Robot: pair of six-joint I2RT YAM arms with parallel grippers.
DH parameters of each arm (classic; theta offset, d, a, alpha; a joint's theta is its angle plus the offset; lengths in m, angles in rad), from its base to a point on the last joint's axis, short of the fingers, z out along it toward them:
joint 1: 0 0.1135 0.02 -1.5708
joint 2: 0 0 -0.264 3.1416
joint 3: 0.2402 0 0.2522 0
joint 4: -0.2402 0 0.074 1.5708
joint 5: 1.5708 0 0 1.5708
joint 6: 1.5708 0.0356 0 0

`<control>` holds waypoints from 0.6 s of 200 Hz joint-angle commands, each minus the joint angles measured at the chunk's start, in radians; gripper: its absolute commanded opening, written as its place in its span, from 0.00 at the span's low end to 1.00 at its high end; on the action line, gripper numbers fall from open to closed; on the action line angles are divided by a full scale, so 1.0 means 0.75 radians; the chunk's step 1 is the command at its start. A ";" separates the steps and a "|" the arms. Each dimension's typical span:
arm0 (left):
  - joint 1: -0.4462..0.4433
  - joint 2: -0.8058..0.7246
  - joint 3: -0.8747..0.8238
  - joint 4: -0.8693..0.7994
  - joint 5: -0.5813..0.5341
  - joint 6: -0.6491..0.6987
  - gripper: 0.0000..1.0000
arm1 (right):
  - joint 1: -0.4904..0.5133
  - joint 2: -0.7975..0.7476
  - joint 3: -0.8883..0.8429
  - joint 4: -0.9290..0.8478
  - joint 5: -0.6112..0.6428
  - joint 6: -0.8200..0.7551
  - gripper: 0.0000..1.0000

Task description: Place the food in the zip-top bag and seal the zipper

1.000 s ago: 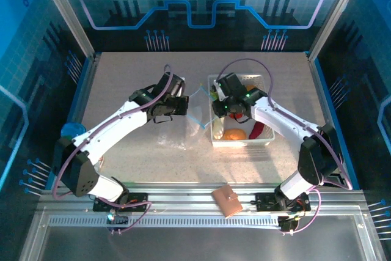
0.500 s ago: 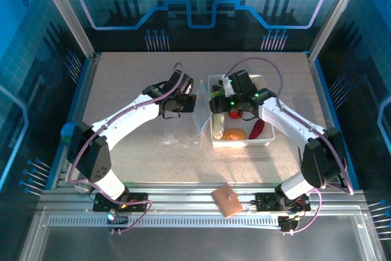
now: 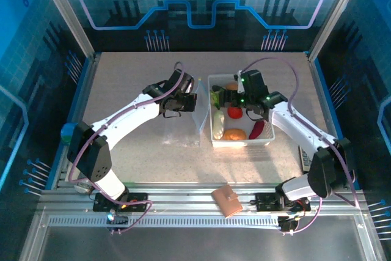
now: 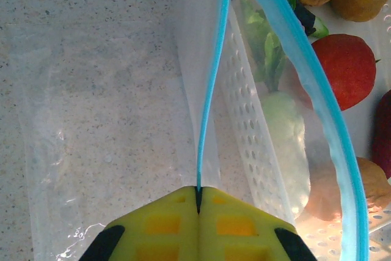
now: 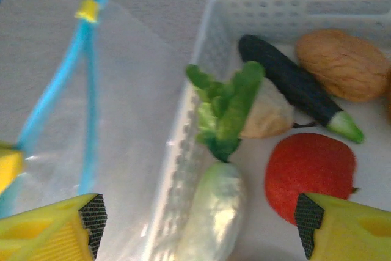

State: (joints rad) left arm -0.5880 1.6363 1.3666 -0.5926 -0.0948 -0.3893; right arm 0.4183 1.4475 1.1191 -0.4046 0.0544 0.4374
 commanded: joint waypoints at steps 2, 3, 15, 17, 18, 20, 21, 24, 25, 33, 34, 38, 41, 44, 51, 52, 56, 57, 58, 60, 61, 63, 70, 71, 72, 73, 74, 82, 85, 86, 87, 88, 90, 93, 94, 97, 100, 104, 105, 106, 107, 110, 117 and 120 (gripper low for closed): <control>0.009 0.001 0.039 0.017 0.036 0.010 0.00 | -0.038 0.098 -0.036 -0.054 0.145 0.070 0.86; 0.010 0.001 0.039 0.017 0.036 0.009 0.00 | -0.038 0.103 -0.038 -0.052 0.143 0.071 0.87; 0.008 0.001 0.039 0.020 0.036 0.010 0.00 | -0.049 0.149 -0.044 -0.031 0.122 0.084 0.88; 0.009 0.001 0.039 0.019 0.037 0.011 0.00 | -0.051 0.156 -0.042 -0.030 0.120 0.086 0.88; 0.009 0.001 0.040 0.019 0.038 0.011 0.00 | -0.052 0.161 -0.042 -0.030 0.120 0.088 0.88; 0.007 0.002 0.040 0.020 0.037 0.012 0.00 | -0.052 0.169 -0.041 -0.027 0.118 0.090 0.88; 0.008 0.002 0.040 0.019 0.037 0.012 0.00 | -0.053 0.173 -0.040 -0.026 0.117 0.090 0.88; 0.008 0.004 0.039 0.019 0.037 0.012 0.00 | -0.053 0.185 -0.038 -0.022 0.117 0.092 0.89; 0.007 0.003 0.039 0.019 0.038 0.012 0.00 | -0.053 0.189 -0.037 -0.020 0.117 0.093 0.89; 0.008 0.003 0.040 0.020 0.038 0.013 0.00 | -0.055 0.216 -0.031 -0.015 0.119 0.099 0.90; 0.009 0.004 0.039 0.020 0.038 0.013 0.00 | -0.055 0.221 -0.030 -0.015 0.119 0.101 0.90; 0.009 0.004 0.039 0.019 0.039 0.013 0.00 | -0.056 0.235 -0.025 -0.011 0.120 0.102 0.91; 0.008 0.003 0.039 0.019 0.039 0.013 0.00 | -0.055 0.246 -0.022 -0.009 0.125 0.104 0.91; 0.007 0.004 0.039 0.019 0.040 0.012 0.00 | -0.055 0.255 -0.018 -0.007 0.127 0.106 0.92; 0.008 0.005 0.039 0.019 0.042 0.013 0.00 | -0.057 0.276 -0.012 0.001 0.136 0.108 0.92; 0.007 0.005 0.039 0.020 0.041 0.013 0.00 | -0.057 0.278 -0.012 0.001 0.137 0.109 0.92; 0.008 0.003 0.037 0.019 0.042 0.012 0.00 | -0.056 0.287 -0.009 0.008 0.143 0.112 0.92; 0.008 0.003 0.037 0.019 0.041 0.013 0.00 | -0.056 0.290 -0.009 0.010 0.142 0.112 0.92; 0.008 0.003 0.037 0.019 0.042 0.013 0.00 | -0.057 0.293 -0.009 0.011 0.142 0.112 0.92; 0.008 0.003 0.037 0.019 0.041 0.012 0.00 | -0.057 0.298 -0.008 0.016 0.146 0.114 0.92; 0.008 0.003 0.037 0.019 0.042 0.013 0.00 | -0.057 0.301 -0.008 0.017 0.148 0.114 0.92; 0.008 0.003 0.035 0.019 0.041 0.013 0.00 | -0.057 0.305 -0.006 0.019 0.150 0.115 0.92; 0.007 0.002 0.035 0.019 0.043 0.014 0.00 | -0.057 0.324 0.000 0.022 0.160 0.117 0.92; 0.007 0.002 0.035 0.019 0.043 0.015 0.00 | -0.057 0.327 0.001 0.022 0.161 0.118 0.92; 0.008 0.002 0.035 0.019 0.043 0.016 0.00 | -0.057 0.328 0.002 0.022 0.164 0.118 0.92; 0.007 0.002 0.035 0.019 0.044 0.016 0.00 | -0.057 0.331 0.004 0.023 0.164 0.118 0.92; 0.007 0.003 0.035 0.019 0.043 0.016 0.00 | -0.057 0.335 0.004 0.023 0.166 0.118 0.92; 0.007 0.001 0.034 0.019 0.044 0.017 0.00 | -0.060 0.357 0.009 0.028 0.177 0.119 0.92; 0.008 0.001 0.035 0.021 0.043 0.018 0.00 | -0.060 0.366 0.011 0.029 0.181 0.121 0.92; 0.008 0.001 0.034 0.021 0.042 0.018 0.00 | -0.061 0.368 0.011 0.030 0.181 0.121 0.92; 0.008 0.002 0.034 0.021 0.042 0.017 0.00 | -0.061 0.370 0.012 0.031 0.182 0.120 0.92; 0.007 0.002 0.035 0.021 0.042 0.017 0.00 | -0.061 0.372 0.014 0.032 0.183 0.120 0.92; 0.007 0.001 0.032 0.021 0.043 0.018 0.00 | -0.062 0.378 0.013 0.034 0.183 0.120 0.92; 0.009 0.001 0.031 0.021 0.043 0.017 0.00 | -0.063 0.386 0.015 0.036 0.182 0.121 0.92; 0.008 0.001 0.031 0.021 0.043 0.018 0.00 | -0.064 0.388 0.015 0.036 0.183 0.121 0.92; 0.007 0.000 0.032 0.021 0.043 0.018 0.00 | -0.066 0.395 0.015 0.036 0.181 0.122 0.92; 0.009 0.000 0.031 0.021 0.044 0.018 0.00 | -0.067 0.404 0.017 0.037 0.181 0.123 0.92; 0.007 0.001 0.029 0.021 0.044 0.018 0.00 | -0.069 0.411 0.017 0.040 0.176 0.124 0.92; 0.007 0.001 0.029 0.021 0.043 0.018 0.00 | -0.069 0.415 0.017 0.040 0.177 0.124 0.92; 0.007 0.001 0.029 0.021 0.044 0.019 0.00 | -0.070 0.417 0.017 0.040 0.176 0.124 0.92; 0.008 0.001 0.029 0.021 0.043 0.019 0.00 | -0.070 0.419 0.017 0.041 0.175 0.123 0.92; 0.007 0.001 0.029 0.021 0.043 0.019 0.00 | -0.072 0.423 0.017 0.042 0.172 0.124 0.92; 0.008 0.000 0.029 0.021 0.043 0.020 0.00 | -0.073 0.430 0.014 0.051 0.166 0.125 0.92; 0.007 -0.001 0.027 0.022 0.042 0.019 0.00 | -0.073 0.433 0.012 0.053 0.167 0.126 0.91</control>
State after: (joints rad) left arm -0.5880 1.6363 1.3663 -0.5926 -0.0803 -0.3889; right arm 0.3817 1.7405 1.1038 -0.3870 0.1616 0.5098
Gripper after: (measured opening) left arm 0.052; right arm 0.918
